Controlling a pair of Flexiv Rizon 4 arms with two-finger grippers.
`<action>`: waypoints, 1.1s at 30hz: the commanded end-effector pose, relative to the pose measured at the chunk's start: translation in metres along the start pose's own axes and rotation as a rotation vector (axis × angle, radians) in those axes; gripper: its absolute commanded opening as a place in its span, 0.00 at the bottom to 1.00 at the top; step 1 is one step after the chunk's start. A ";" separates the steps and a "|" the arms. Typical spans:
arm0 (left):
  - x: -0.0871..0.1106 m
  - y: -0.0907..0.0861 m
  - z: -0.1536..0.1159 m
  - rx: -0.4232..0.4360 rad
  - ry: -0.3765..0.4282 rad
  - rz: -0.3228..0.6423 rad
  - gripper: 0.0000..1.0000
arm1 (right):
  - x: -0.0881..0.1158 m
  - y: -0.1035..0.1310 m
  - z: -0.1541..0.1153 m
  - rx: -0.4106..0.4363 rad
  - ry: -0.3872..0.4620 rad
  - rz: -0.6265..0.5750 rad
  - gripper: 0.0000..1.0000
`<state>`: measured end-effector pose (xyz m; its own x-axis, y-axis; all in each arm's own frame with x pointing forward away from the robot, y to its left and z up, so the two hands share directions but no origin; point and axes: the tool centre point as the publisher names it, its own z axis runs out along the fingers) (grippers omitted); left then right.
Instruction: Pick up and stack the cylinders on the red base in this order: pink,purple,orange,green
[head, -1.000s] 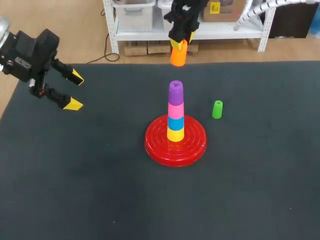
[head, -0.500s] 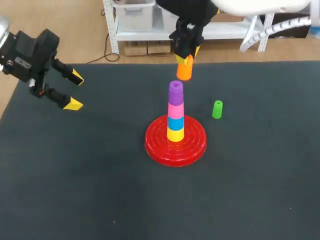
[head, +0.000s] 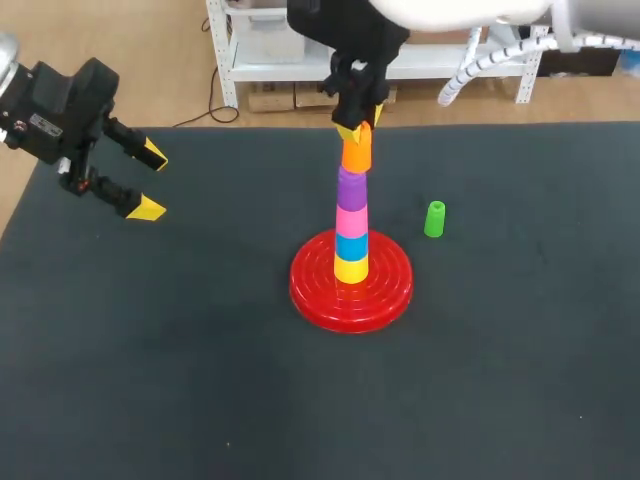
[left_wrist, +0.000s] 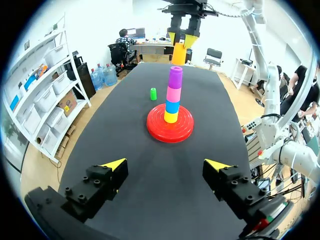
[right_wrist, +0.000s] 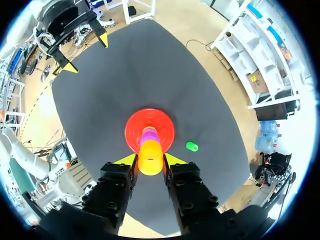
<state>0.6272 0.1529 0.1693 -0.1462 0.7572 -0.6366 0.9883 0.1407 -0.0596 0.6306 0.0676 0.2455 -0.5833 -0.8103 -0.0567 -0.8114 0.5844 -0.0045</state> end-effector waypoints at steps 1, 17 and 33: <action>0.001 0.000 0.000 -0.002 -0.002 0.002 1.00 | -0.003 0.001 0.003 0.002 0.017 -0.003 0.00; 0.001 0.000 0.000 -0.002 -0.002 0.002 1.00 | -0.002 0.004 0.008 0.000 0.031 -0.003 0.00; 0.001 0.000 0.000 -0.002 -0.002 0.002 1.00 | -0.002 0.005 0.011 0.011 0.044 -0.002 0.00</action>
<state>0.6272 0.1529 0.1693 -0.1462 0.7572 -0.6366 0.9883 0.1407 -0.0596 0.6282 0.0724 0.2352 -0.5809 -0.8139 -0.0130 -0.8138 0.5810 -0.0138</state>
